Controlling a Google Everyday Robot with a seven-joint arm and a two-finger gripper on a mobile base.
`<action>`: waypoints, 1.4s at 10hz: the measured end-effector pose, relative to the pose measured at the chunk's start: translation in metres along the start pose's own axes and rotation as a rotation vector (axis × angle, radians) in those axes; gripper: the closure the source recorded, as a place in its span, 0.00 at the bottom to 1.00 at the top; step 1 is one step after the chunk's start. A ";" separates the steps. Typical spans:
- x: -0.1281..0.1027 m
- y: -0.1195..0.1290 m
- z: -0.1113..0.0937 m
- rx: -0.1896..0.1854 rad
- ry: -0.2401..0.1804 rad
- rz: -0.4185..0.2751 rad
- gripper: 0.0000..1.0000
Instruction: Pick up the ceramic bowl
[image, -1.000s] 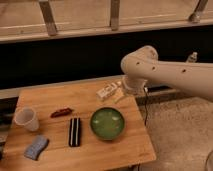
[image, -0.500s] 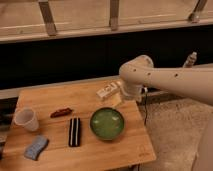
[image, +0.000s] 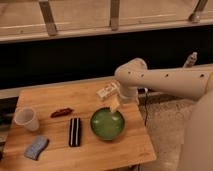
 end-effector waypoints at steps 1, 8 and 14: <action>0.004 0.000 0.019 -0.006 0.030 0.003 0.20; 0.022 0.019 0.132 -0.162 0.206 0.026 0.31; 0.023 0.022 0.130 -0.195 0.199 0.018 0.92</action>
